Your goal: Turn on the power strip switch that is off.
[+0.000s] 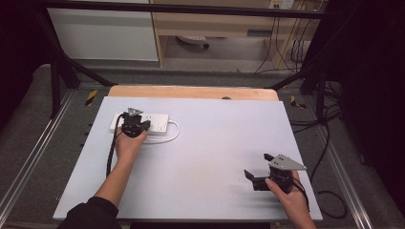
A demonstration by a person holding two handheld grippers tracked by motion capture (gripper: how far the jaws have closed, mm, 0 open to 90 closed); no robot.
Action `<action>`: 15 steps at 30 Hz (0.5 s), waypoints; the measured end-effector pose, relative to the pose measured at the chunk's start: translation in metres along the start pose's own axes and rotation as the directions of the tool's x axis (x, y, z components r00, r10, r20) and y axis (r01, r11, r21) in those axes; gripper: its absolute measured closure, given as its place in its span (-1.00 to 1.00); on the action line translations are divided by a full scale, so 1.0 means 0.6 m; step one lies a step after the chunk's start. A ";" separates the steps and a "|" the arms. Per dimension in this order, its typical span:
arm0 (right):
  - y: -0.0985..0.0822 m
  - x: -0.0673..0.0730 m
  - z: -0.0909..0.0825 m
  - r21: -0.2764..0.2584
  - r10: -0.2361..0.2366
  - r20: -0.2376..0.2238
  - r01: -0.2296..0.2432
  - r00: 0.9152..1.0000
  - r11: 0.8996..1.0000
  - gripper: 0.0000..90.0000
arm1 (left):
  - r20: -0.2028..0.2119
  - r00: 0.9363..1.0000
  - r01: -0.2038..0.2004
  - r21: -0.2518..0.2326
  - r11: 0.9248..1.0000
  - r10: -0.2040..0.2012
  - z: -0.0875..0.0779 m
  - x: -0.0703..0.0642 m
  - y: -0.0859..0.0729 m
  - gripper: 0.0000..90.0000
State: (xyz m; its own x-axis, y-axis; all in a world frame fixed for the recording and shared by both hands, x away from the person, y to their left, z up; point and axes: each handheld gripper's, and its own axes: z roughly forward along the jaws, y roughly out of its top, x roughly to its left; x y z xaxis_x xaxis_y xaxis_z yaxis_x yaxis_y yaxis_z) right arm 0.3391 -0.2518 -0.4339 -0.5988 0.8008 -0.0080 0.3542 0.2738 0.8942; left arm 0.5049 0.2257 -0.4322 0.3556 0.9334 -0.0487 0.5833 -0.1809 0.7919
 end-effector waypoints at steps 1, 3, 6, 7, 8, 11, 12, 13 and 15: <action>0.000 0.000 0.000 0.000 0.000 0.000 0.000 1.000 1.000 -0.94 | 0.001 1.000 0.000 -0.002 1.000 0.000 0.000 0.000 -0.001 1.00; 0.000 0.000 0.000 0.001 0.000 0.000 0.000 1.000 1.000 -0.94 | 0.001 1.000 0.003 -0.006 1.000 -0.003 -0.001 0.001 -0.002 1.00; 0.000 0.000 0.000 0.002 -0.002 0.000 0.002 1.000 1.000 -0.94 | -0.001 1.000 0.003 -0.007 1.000 -0.003 -0.002 0.002 -0.004 1.00; 0.000 0.000 0.001 0.002 -0.003 0.000 0.003 1.000 1.000 -0.94 | -0.001 1.000 0.005 -0.009 1.000 -0.005 -0.002 0.002 -0.004 1.00; 0.000 0.001 0.001 0.002 -0.003 0.000 0.003 1.000 1.000 -0.94 | 0.001 1.000 0.009 -0.010 1.000 -0.009 -0.002 0.002 -0.005 1.00; 0.000 0.001 0.001 0.002 -0.002 -0.001 0.002 1.000 1.000 -0.94 | -0.001 1.000 0.009 -0.013 1.000 -0.009 -0.003 0.002 -0.006 1.00; 0.000 0.001 0.001 0.002 -0.003 -0.001 0.003 1.000 1.000 -0.94 | -0.003 1.000 0.008 -0.014 1.000 -0.009 -0.003 0.002 -0.006 1.00; 0.000 0.001 0.001 0.003 -0.002 -0.001 0.002 1.000 1.000 -0.94 | -0.002 1.000 0.010 -0.015 1.000 -0.010 -0.003 0.002 -0.007 1.00; 0.000 0.001 0.001 0.003 -0.003 -0.001 0.003 1.000 1.000 -0.94 | -0.004 1.000 0.009 -0.017 1.000 -0.009 -0.003 0.002 -0.007 1.00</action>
State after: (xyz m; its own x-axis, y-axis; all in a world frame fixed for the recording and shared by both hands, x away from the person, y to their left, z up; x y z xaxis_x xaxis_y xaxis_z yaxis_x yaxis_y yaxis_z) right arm 0.3391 -0.2511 -0.4341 -0.6006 0.7995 -0.0100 0.3545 0.2775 0.8930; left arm 0.5015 0.2279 -0.4347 0.3473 0.9363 -0.0534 0.5738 -0.1671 0.8017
